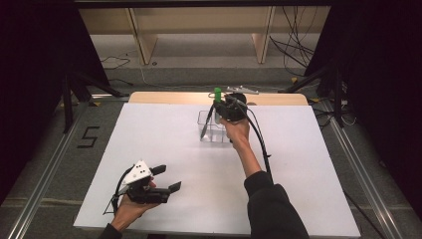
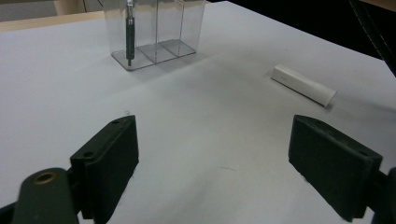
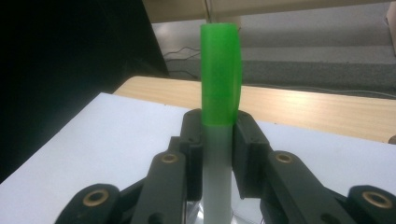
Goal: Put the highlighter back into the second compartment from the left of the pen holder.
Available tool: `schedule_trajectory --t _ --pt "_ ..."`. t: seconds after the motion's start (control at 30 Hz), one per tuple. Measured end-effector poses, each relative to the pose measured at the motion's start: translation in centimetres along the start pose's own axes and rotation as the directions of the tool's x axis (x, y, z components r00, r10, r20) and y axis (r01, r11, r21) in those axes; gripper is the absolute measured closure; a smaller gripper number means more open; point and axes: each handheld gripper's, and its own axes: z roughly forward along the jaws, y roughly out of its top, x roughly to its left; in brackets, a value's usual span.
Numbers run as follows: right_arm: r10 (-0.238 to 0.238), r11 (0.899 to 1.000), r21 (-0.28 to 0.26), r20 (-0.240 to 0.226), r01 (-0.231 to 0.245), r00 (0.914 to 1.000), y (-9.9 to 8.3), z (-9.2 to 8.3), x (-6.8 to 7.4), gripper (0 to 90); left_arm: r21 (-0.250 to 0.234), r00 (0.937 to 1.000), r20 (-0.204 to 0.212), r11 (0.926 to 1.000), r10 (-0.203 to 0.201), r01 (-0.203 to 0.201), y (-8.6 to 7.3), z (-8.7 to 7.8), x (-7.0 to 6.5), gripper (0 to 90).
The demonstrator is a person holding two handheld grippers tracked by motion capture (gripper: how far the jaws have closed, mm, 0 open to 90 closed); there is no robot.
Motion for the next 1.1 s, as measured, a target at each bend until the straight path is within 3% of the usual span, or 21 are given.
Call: schedule_trajectory --t 0.97,1.07,1.1 --pt "0.021 0.999 0.030 0.012 -0.022 0.9997 -1.4 0.9 -0.5 76.3 0.007 1.0000 0.002 1.0000 0.005 -0.005 0.0 0.1 0.0 15.8" --pt "0.023 0.999 0.041 0.002 -0.023 0.9997 -1.5 1.0 -0.4 74.6 0.010 1.0000 0.002 0.9999 0.008 -0.008 0.0 0.1 0.0 15.8" --pt "0.024 0.999 0.042 -0.002 -0.024 0.9997 -1.6 1.1 -0.4 69.4 0.009 1.0000 0.002 0.9999 0.007 -0.007 0.0 0.1 0.0 15.8"
